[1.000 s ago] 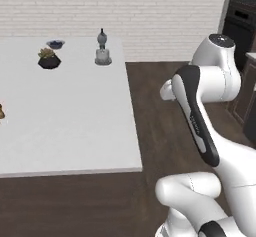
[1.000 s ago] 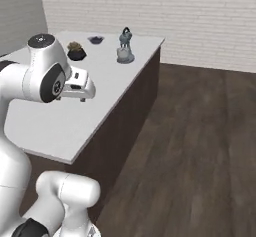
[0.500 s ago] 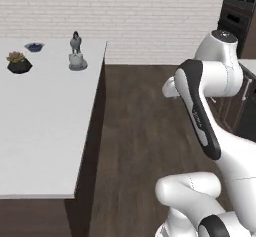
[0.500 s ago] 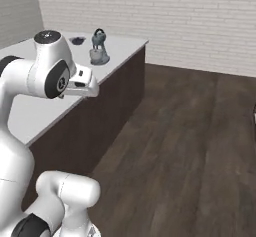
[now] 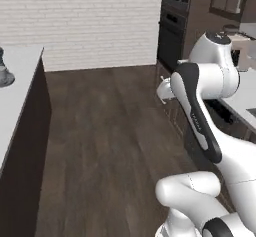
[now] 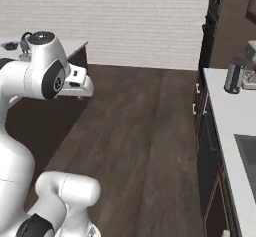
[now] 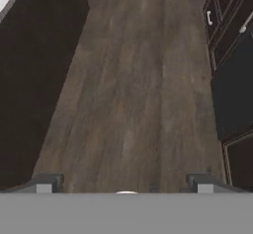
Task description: Navigate to the electric kettle.
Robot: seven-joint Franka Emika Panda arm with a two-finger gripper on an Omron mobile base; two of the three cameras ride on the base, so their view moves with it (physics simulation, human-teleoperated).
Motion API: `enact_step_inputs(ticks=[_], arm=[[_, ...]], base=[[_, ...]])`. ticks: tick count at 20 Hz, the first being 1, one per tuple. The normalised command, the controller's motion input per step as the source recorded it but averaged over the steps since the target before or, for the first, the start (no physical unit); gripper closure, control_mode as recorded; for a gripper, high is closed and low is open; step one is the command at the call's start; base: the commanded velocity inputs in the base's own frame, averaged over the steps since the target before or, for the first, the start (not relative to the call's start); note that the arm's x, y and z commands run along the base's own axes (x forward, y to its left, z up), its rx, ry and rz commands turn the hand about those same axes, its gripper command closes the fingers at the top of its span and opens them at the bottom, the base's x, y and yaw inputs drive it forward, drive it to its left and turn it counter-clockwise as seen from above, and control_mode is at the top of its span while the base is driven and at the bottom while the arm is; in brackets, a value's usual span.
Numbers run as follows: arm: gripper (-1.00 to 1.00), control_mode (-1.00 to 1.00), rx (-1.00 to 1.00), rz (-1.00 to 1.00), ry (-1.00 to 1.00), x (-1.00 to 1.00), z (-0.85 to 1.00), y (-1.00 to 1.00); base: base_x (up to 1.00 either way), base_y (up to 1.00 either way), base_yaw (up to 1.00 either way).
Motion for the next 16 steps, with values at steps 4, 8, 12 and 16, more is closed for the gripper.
enact_step_inputs(ticks=[4,8,12,16], arm=[[-1.0,1.0,0.0,0.0,0.0,0.0,0.0,0.0],[-1.0,1.0,0.0,0.0,0.0,0.0,0.0,0.0],[-1.0,1.0,0.0,0.0,0.0,0.0,0.0,0.0],[-1.0,1.0,0.0,0.0,0.0,0.0,0.0,0.0]], base=[[0.05,-0.19,-0.8],[0.63,0.04,-0.62],[1.0,0.4,-0.47],[1.0,0.56,-0.41]])
